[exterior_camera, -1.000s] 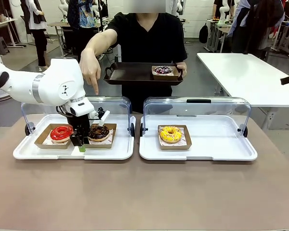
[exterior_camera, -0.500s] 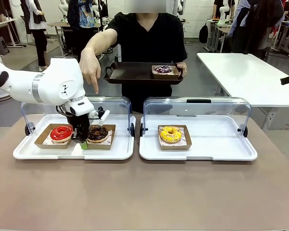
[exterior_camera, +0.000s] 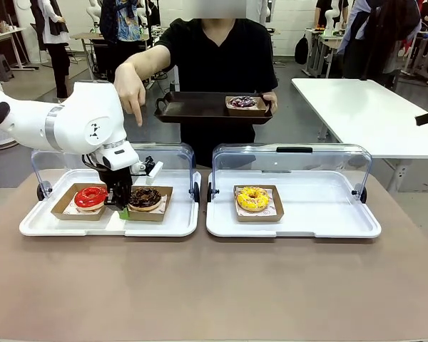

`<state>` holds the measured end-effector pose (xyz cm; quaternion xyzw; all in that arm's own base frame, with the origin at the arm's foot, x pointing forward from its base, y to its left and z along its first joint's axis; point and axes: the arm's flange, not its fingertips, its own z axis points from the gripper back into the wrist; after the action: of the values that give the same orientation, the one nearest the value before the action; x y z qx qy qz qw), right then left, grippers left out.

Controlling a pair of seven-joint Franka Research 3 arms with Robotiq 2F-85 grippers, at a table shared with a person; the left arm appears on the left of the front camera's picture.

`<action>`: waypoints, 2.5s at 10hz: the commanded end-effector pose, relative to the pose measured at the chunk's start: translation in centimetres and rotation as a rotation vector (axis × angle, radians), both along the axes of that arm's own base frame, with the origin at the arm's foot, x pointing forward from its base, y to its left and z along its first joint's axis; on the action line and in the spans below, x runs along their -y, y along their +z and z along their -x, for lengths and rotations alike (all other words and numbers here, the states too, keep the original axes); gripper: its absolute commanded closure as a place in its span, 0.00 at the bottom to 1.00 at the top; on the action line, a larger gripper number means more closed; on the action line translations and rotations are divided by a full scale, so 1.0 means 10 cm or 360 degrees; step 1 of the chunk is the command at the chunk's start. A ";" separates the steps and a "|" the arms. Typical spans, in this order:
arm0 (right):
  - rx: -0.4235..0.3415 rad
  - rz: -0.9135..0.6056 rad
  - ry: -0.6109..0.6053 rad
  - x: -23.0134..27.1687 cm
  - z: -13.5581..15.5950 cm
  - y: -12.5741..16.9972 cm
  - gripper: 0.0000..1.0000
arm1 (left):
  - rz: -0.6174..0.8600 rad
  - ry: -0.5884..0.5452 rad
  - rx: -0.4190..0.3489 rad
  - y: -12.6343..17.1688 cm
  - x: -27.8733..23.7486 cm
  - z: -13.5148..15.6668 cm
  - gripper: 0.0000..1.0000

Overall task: Provide the desired donut to the person.
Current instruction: Pick up and lift the Paper togo box containing the Donut pointed at by the person, then place the picked Paper togo box onto the Handle tray extended by the person.

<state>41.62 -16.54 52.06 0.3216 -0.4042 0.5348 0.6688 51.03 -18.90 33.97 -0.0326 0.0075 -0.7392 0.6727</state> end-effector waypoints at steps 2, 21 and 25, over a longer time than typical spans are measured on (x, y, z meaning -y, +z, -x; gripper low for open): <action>0.0004 -0.0031 0.0000 -0.01 0.00 0.01 0.00 | -0.0109 -0.0063 -0.0050 0.35 -0.11 0.46 1.00; 0.0004 -0.0031 0.0000 -0.01 0.00 0.01 0.00 | -0.0010 0.0081 0.0386 2.71 -0.25 1.76 1.00; 0.0004 -0.0031 0.0000 -0.01 0.00 0.01 0.00 | -0.0010 0.0081 0.0386 2.71 -0.25 1.76 1.00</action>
<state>41.63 -16.55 52.03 0.3221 -0.4040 0.5346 0.6688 33.81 -16.40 61.09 0.0513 -0.0747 -0.7237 0.6841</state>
